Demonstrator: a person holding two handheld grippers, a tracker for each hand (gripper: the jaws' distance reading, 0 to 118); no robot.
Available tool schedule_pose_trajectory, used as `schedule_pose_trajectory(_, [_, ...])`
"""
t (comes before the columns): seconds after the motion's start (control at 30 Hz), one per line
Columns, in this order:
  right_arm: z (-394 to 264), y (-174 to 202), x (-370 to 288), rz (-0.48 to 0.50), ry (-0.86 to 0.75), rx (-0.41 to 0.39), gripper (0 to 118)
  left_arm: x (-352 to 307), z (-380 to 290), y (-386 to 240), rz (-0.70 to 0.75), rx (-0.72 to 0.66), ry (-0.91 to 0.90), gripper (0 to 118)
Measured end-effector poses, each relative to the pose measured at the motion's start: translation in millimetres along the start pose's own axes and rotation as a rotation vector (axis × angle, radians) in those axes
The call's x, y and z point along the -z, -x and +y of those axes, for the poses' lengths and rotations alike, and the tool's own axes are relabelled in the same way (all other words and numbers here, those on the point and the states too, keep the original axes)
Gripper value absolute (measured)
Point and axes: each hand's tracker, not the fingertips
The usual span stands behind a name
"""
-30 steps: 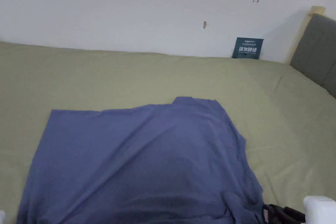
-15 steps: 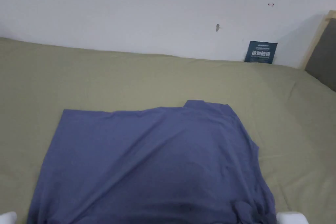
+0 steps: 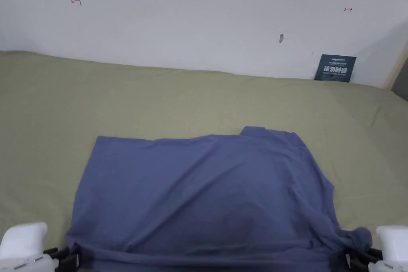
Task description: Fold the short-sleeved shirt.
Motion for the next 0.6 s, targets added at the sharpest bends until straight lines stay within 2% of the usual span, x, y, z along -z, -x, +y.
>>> schedule_pose_trajectory(0.07, [21.3,-8.8,14.7,0.031,0.022,0.017,5,14.1,22.2,7.0,-0.014,0.021,0.022,10])
schedule_pose_trajectory(0.3, [84.1,-25.0,95.4,0.096,0.117,-0.037,5,69.6,98.3,6.5,-0.013,0.185,0.125,10])
schedule_pose_trajectory(0.37, [93.4,-27.2,116.7,0.086,0.117,-0.031,5,88.6,113.3,5.9,-0.007,0.177,0.147,11])
schedule_pose_trajectory(0.4, [97.0,-29.6,126.1,0.098,0.128,0.007,5,99.5,117.6,7.7,-0.010,0.174,0.159,14])
schedule_pose_trajectory(0.43, [98.9,-30.7,132.6,0.092,0.120,0.035,5,108.2,120.2,9.7,-0.005,0.166,0.162,22])
schedule_pose_trajectory(0.47, [100.3,-32.7,138.9,0.094,0.109,0.060,10,110.9,122.3,7.1,0.042,0.147,0.163,48])
schedule_pose_trajectory(0.5, [99.2,-31.0,137.7,0.095,0.082,0.094,25,116.7,122.9,9.5,0.077,0.143,0.154,73])
schedule_pose_trajectory(0.53, [97.7,-32.8,139.2,0.082,0.056,0.100,54,118.3,120.7,13.2,0.099,0.117,0.129,85])
schedule_pose_trajectory(0.57, [94.3,-35.4,139.8,0.077,0.052,0.099,90,117.6,118.5,17.1,0.092,0.081,0.097,86])
schedule_pose_trajectory(0.6, [90.7,-38.8,136.6,0.089,0.019,0.115,93,116.5,114.1,24.3,0.048,0.036,0.070,86])
